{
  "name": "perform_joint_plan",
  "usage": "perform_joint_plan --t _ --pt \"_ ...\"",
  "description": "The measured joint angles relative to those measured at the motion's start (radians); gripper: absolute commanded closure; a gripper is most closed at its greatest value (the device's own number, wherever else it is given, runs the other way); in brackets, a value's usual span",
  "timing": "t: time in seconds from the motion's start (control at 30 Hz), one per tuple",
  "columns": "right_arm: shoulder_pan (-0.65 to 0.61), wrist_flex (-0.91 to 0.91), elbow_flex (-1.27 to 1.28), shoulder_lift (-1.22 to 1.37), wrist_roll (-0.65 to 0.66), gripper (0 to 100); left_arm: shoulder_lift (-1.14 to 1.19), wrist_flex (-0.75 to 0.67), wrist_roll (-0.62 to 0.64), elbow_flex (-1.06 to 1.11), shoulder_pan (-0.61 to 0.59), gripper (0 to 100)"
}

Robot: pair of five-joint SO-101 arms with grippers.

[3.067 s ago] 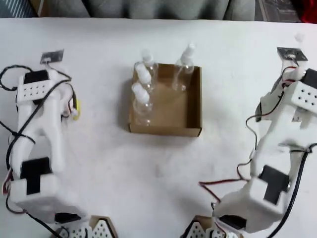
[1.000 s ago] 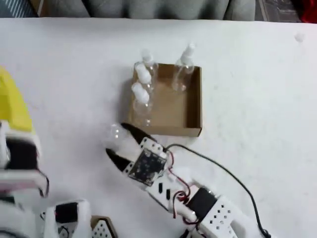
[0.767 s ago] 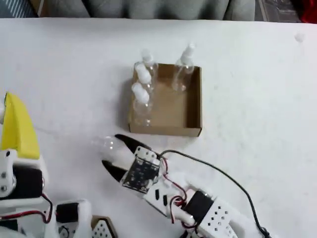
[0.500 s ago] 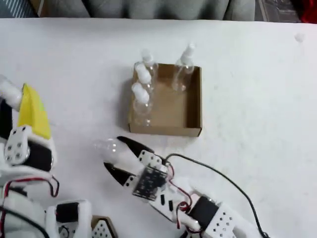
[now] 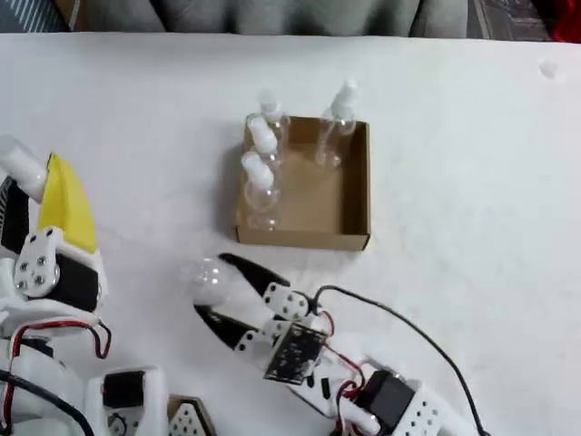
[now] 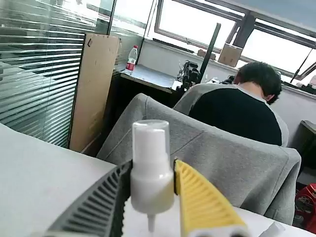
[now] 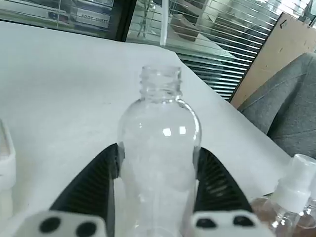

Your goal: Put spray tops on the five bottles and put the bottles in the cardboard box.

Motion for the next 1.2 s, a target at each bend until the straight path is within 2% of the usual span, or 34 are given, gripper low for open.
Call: perform_joint_plan --t 0.23,0.4,0.63,0.83,1.2 --pt "-0.046 -0.040 0.000 0.084 -0.021 98.3 -0.216 0.000 -0.006 0.037 0.002 98" --pt "-0.049 -0.091 -0.003 0.196 -0.084 98.3 -0.299 -0.049 -0.080 0.175 0.002 98" --pt "-0.051 -0.091 -0.023 0.285 -0.094 98.3 -0.387 -0.141 -0.087 0.359 0.002 98" --pt "-0.051 -0.092 -0.023 0.288 -0.094 98.3 -0.413 -0.153 -0.087 0.430 0.003 98" --pt "-0.051 -0.092 -0.023 0.293 -0.094 98.3 -0.416 -0.117 -0.046 0.431 0.003 98"
